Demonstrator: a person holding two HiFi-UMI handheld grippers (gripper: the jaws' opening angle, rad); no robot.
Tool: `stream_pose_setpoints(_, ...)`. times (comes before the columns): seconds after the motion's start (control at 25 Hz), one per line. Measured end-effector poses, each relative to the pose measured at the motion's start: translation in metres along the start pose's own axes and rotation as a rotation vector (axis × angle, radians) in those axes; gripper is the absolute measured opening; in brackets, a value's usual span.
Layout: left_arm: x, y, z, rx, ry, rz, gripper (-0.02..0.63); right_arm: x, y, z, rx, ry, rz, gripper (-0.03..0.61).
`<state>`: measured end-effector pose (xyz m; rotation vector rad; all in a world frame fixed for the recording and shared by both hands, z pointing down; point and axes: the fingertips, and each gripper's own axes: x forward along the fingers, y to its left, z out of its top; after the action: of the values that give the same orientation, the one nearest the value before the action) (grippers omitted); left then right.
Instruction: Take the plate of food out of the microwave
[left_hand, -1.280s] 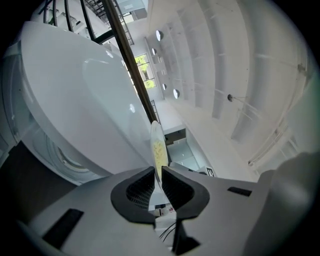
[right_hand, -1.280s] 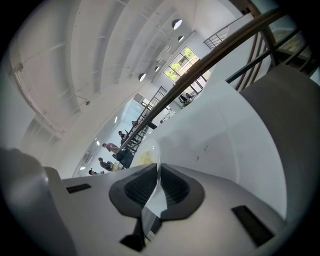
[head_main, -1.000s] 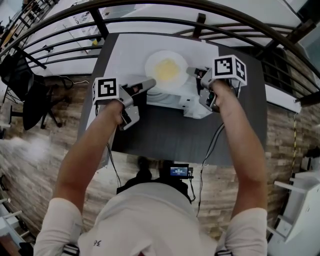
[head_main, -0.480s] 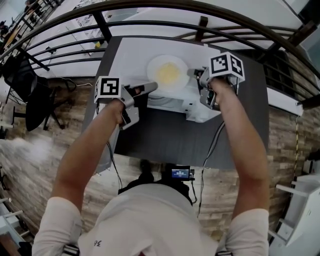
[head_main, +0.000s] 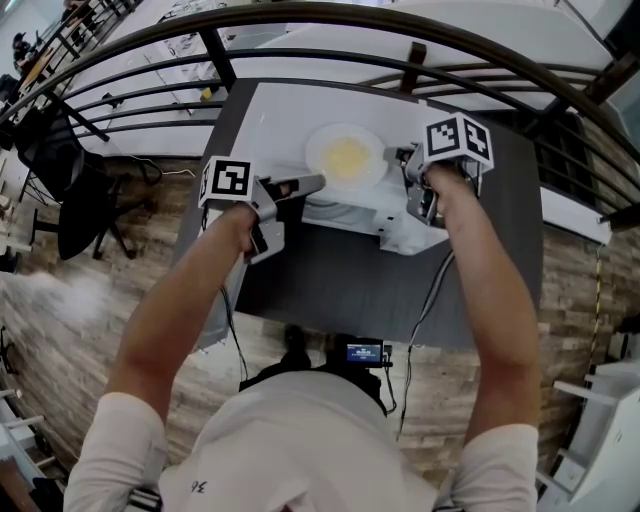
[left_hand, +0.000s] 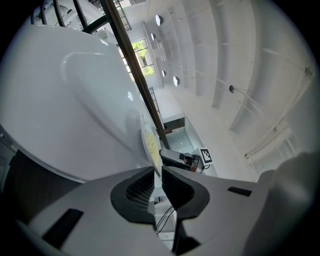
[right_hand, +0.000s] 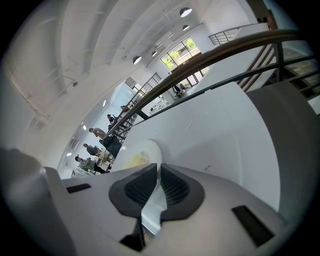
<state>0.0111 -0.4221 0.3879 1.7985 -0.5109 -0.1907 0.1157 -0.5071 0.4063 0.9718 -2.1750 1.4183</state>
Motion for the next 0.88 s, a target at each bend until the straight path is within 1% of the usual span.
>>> stream_pose_setpoints(0.36,-0.0018,-0.0013,-0.0027,0.002,0.011,-0.008,0.032,0.0011,-0.0004,0.0015,0.005,0.002,-0.015,0.021)
stream_pose_setpoints(0.68,-0.0045,-0.0048,-0.0077,0.020,0.025,-0.022,0.032,0.0005,-0.0001,0.0024,0.009,-0.005,-0.026,0.021)
stream_pose_setpoints(0.88,-0.0101,-0.0006,-0.0059,0.025,0.009,-0.011,0.032,-0.0005,-0.0035,0.0064,0.016,-0.025,-0.038,0.020)
